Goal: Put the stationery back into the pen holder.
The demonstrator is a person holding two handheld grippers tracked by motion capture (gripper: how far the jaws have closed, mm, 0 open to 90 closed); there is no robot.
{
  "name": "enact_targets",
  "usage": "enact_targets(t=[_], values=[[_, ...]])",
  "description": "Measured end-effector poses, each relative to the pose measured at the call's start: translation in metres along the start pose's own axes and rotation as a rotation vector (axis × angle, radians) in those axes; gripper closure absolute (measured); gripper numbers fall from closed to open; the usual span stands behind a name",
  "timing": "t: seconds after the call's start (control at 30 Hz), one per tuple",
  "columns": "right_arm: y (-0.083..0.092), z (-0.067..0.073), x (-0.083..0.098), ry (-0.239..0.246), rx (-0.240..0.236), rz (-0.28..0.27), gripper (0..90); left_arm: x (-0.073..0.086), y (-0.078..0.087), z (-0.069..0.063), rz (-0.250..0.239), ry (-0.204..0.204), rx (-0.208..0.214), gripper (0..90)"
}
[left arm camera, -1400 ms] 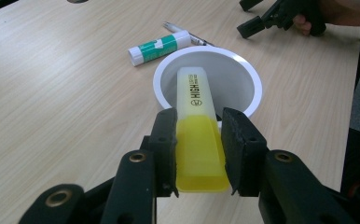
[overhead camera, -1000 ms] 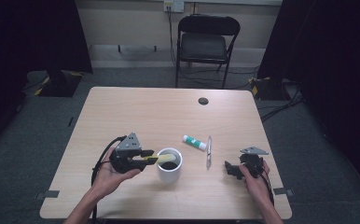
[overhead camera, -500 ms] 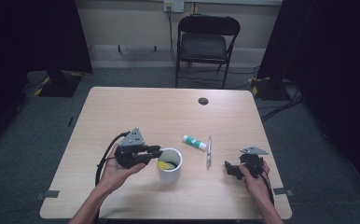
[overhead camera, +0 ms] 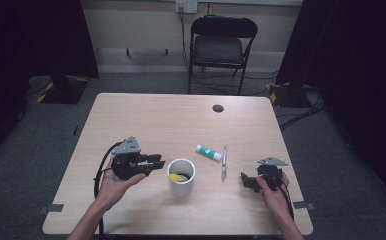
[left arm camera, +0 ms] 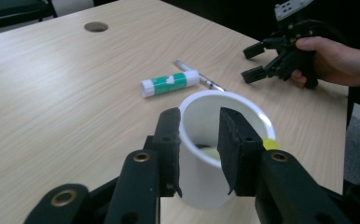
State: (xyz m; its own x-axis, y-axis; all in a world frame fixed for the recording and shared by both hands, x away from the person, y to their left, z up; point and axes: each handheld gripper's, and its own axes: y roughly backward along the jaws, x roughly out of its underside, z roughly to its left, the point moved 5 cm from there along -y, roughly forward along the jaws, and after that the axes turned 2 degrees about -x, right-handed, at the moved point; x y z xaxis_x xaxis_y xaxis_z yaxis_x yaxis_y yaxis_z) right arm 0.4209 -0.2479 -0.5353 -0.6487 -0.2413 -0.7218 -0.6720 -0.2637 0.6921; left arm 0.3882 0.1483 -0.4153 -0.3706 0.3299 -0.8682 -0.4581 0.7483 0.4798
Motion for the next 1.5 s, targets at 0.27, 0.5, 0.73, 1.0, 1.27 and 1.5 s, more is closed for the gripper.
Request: enact_targets(t=[0.27,0.5,0.73,1.0,1.27,1.5], values=[[0.0,0.0,0.0,0.0,0.0,0.0,5.2,0.019,0.016,0.02,0.012,0.062,-0.053,65.1],[0.0,0.0,0.0,0.001,0.0,0.0,5.2,0.034,0.025,0.032,0.032,0.09,-0.12,55.6],[0.0,0.0,0.0,0.0,0.0,0.0,5.2,0.052,0.032,0.043,0.079,0.117,-0.165,46.6],[0.0,0.0,0.0,0.0,0.0,0.0,5.2,0.068,0.044,0.053,0.117,0.132,-0.221,31.8],[0.0,0.0,0.0,0.0,0.001,0.0,5.2,0.097,0.048,0.066,0.171,0.161,-0.256,21.9],[0.0,0.0,0.0,0.0,0.0,0.0,5.2,0.116,0.045,0.076,0.229,0.169,-0.282,16.7]])
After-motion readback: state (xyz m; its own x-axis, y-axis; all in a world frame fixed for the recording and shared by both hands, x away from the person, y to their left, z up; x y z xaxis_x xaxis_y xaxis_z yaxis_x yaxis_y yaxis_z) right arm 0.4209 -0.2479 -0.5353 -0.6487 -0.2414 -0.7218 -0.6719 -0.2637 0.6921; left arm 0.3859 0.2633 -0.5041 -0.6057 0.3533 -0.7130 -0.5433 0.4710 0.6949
